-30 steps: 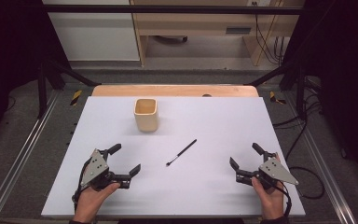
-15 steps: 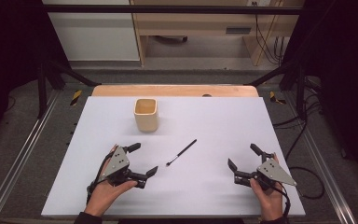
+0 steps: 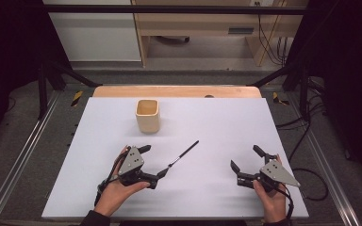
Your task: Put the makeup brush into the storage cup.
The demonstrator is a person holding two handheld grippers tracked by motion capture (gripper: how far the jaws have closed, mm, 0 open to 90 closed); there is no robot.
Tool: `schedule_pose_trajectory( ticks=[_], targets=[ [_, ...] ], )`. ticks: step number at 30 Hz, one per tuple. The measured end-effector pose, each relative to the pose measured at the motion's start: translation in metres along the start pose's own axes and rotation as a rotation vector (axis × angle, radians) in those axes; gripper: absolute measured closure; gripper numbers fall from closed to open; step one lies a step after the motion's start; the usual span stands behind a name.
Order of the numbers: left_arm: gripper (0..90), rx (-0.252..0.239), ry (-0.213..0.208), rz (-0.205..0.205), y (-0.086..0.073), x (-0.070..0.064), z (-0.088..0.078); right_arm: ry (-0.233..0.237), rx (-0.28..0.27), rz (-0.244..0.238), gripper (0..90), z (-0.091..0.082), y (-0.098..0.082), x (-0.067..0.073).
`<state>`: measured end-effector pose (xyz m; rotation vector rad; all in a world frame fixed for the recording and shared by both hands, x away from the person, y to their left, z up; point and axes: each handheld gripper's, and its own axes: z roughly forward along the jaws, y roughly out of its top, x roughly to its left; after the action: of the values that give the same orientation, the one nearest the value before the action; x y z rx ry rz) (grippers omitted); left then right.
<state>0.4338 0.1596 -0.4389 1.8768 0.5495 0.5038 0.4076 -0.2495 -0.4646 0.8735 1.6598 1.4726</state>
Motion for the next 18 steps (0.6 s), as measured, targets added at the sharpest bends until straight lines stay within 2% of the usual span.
schedule_pose_trajectory(
  ticks=[4,12,17,18],
  targets=[
    [1.8,0.022,-0.020,0.015,0.003,-0.002,0.004,0.004,0.008,0.002,3.4,0.000,0.000,0.000],
    [1.9,0.042,-0.034,0.030,0.007,-0.005,0.007,0.002,0.013,0.000,3.0,0.001,0.000,0.000],
    [1.9,0.067,-0.027,0.040,0.009,-0.005,0.009,0.001,0.014,0.004,2.9,0.001,0.000,0.001],
    [2.0,0.096,-0.016,0.042,0.010,-0.004,0.011,0.001,0.013,0.004,2.9,0.001,0.000,0.000]
  ],
)
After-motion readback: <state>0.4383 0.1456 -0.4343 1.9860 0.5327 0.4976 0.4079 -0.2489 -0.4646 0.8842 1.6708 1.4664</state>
